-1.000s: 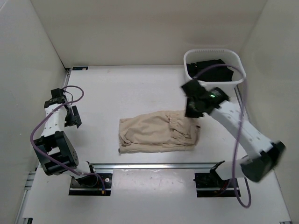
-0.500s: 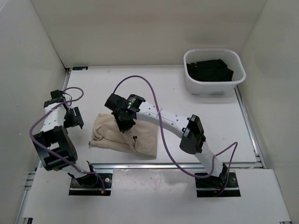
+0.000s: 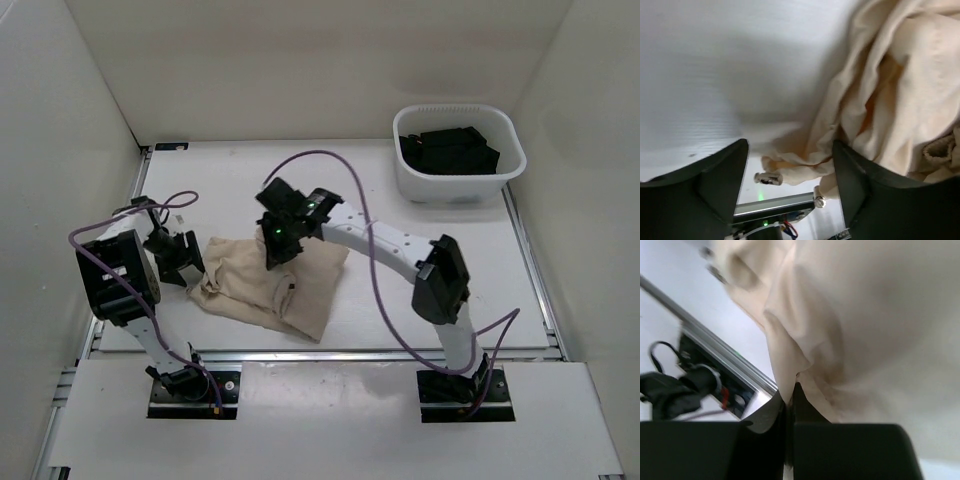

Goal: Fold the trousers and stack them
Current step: Fold the trousers

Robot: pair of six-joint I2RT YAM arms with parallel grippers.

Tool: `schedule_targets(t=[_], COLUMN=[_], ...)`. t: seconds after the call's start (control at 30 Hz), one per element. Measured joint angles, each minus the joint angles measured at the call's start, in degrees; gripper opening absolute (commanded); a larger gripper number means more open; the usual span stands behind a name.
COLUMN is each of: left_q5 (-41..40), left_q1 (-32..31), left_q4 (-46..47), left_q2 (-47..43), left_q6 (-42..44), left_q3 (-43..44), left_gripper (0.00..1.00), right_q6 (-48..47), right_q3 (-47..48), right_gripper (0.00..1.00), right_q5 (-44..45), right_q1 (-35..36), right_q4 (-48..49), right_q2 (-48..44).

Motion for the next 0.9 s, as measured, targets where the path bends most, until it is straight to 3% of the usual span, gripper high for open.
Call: schedule_targets(t=[0.03,0.17,0.4,0.53,0.63,0.9], left_q5=[0.7,1.6,2.4,5.0,6.2,6.6], left_q1=[-0.6,-3.2,-11.3,-15.6,-16.1,-15.6], left_q4=[0.1,0.0,-0.2,-0.1,-0.1,0.4], left_q2=[0.0,1.7,3.8,3.8,3.8,3.8], left_q6=[0.0,-0.2,-0.2,-0.2,-0.2,-0.5], left_q3=[0.3,1.0,1.0,1.0,1.0,-0.3], left_gripper=[0.62,0.37,0.33,0.33,0.33,0.33], right_q6=[-0.2,-2.7,-7.7,-8.8,-7.8,0.2], right_q3=[-2.9,-6.5,-1.6,12.4,21.8,17.6], right_gripper=[0.0,0.0,0.0,0.0,0.0,0.0], right_q5=[-0.2,-0.2,0.2,-4.5,-11.0,-21.2], right_q1=[-1.1,-7.5,-17.1,-12.3,-7.5,-1.7], right_q4=[-0.5,-7.8,-22.8,-25.4,-19.3,-3.1], right_q2=[-2.4,-12.0,-25.2,-15.5,-2.4,18.6])
